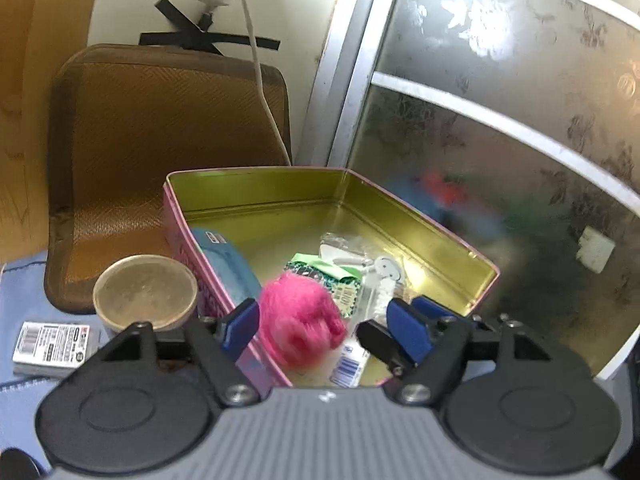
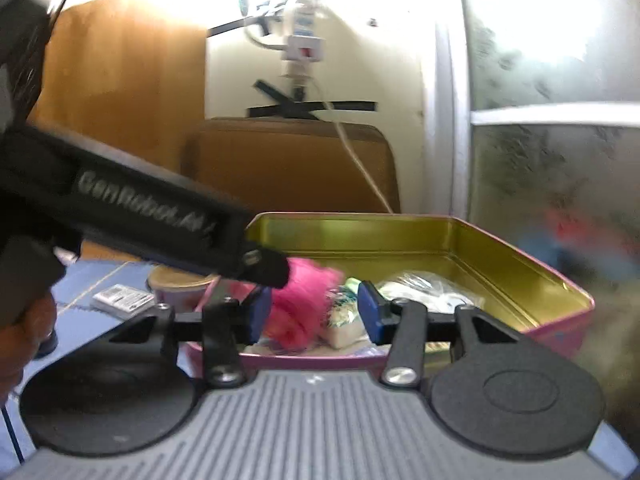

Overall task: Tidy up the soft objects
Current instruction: 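Carry the pink towel into the tin and open the right tool, then move the right tool to the white barcode box and grasp it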

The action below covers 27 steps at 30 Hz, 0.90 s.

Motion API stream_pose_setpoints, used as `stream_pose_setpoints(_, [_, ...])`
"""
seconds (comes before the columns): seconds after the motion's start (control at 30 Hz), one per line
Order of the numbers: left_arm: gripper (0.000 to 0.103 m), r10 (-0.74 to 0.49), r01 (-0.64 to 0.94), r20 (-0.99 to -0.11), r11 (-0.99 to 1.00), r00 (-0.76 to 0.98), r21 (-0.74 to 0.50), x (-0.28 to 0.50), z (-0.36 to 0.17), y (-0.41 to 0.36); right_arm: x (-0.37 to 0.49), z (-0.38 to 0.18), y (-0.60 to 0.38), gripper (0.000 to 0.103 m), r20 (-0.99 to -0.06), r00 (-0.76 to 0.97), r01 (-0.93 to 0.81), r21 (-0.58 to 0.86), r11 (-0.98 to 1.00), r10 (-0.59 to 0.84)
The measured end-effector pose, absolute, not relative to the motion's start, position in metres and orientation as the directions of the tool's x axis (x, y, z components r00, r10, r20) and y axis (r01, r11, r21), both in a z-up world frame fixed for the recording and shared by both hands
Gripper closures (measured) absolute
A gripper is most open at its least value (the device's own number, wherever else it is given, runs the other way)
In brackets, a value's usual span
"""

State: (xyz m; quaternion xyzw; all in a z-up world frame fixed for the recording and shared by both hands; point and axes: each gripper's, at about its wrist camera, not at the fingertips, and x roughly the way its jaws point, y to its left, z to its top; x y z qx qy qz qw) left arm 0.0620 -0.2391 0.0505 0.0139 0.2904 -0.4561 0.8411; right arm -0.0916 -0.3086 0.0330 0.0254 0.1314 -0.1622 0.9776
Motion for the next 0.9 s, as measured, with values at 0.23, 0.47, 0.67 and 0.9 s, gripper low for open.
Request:
stream_pose_setpoints(0.23, [0.023,-0.748,0.751,-0.446,0.623,0.492,-0.218,0.044,0.055,-0.183,-0.108,0.03,-0.304,0.051,-0.238,0.918,0.34,0.058,0.939,-0.317])
stream_pose_setpoints(0.47, [0.02,-0.644,0.609,-0.437,0.756,0.628,-0.24,0.033,0.036,-0.081,-0.111,0.037,-0.268,0.051,-0.217,0.948,0.251,0.063,0.966,-0.232])
stream_pose_setpoints(0.67, [0.02,-0.47,0.384,-0.475,0.883,0.744,-0.271,0.051,0.01,0.004,-0.086,0.029,-0.224,0.051,-0.306,0.949,0.097,0.037,0.995,-0.081])
stream_pose_setpoints(0.9, [0.02,-0.42,0.248,-0.476,0.89,0.773,-0.384,0.076,-0.014,0.049,-0.019,0.029,-0.182,0.051,-0.432,0.899,-0.103,-0.037,0.994,0.077])
